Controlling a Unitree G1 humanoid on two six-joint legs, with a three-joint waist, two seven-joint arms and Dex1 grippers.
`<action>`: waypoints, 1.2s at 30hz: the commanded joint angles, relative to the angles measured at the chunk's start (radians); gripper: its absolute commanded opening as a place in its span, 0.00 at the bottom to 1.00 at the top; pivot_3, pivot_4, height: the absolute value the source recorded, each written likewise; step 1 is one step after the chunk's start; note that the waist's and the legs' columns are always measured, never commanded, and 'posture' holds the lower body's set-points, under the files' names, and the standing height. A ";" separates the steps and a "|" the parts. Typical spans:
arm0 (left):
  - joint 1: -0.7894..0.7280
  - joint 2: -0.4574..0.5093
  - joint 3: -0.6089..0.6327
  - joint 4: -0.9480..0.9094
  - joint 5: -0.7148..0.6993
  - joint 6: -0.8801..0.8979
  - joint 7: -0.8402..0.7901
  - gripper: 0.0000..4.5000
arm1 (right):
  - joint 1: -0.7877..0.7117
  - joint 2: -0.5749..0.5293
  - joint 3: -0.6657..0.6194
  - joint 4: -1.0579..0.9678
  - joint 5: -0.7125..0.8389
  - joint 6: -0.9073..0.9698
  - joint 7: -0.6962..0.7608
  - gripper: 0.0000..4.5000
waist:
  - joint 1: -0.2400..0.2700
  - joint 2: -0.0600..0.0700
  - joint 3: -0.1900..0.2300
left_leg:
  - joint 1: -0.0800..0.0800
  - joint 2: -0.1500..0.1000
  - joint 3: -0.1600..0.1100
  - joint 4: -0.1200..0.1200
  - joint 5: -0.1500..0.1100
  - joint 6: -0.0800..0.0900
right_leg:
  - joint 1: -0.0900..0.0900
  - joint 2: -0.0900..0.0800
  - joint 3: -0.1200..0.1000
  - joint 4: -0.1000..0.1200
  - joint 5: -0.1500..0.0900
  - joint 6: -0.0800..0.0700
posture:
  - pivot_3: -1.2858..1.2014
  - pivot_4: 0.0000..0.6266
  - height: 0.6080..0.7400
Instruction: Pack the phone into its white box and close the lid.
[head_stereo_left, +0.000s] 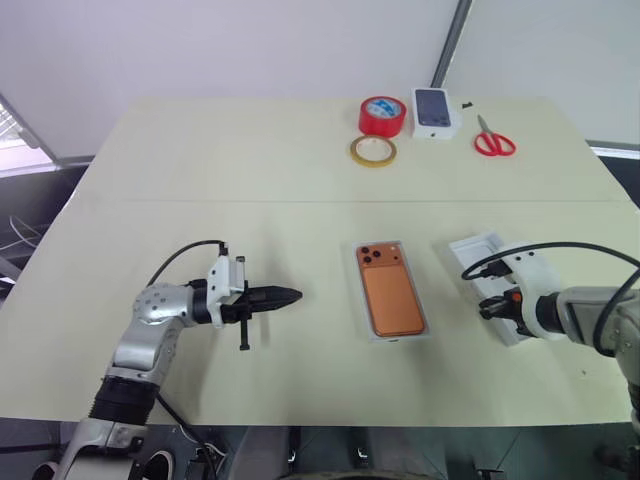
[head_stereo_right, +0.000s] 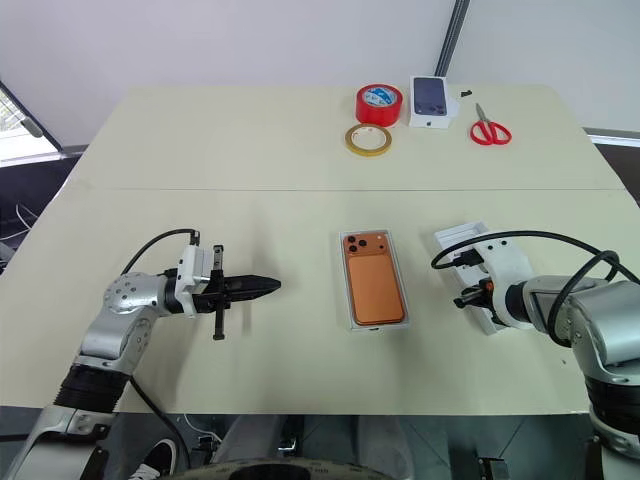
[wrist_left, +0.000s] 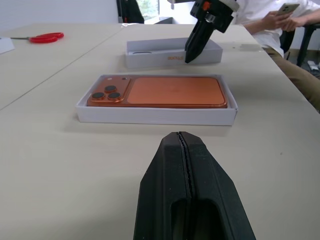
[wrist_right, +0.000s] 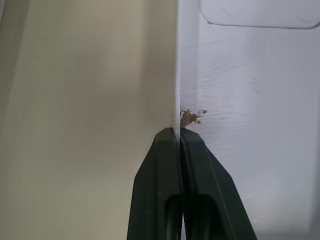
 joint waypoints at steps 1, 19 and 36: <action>-0.015 0.002 0.001 -0.010 -0.002 -0.011 0.004 0.00 | -0.035 0.062 -0.085 0.018 -0.005 0.006 -0.019 0.00 | -0.001 0.000 0.000 | 0.000 0.000 0.000 0.000 0.000 0.000 | 0.000 0.000 0.000 0.000 0.000 0.000 | 0.52 0.24 1.00; -0.074 -0.058 0.030 -0.032 -0.072 0.193 0.154 0.00 | -0.404 0.798 -0.612 0.053 0.281 -0.012 -0.040 0.00 | -0.018 0.001 0.000 | 0.000 0.000 0.000 0.000 0.000 -0.001 | -0.003 0.001 0.000 0.007 0.000 0.000 | 0.52 0.24 1.00; -0.073 -0.068 0.043 -0.154 -0.139 0.375 0.255 0.00 | 0.117 0.481 -0.037 -0.019 1.433 -0.410 -0.456 0.00 | -0.028 0.001 0.000 | 0.000 0.000 0.001 0.000 0.000 0.000 | -0.003 0.001 0.000 0.007 0.000 0.000 | 0.52 0.24 1.00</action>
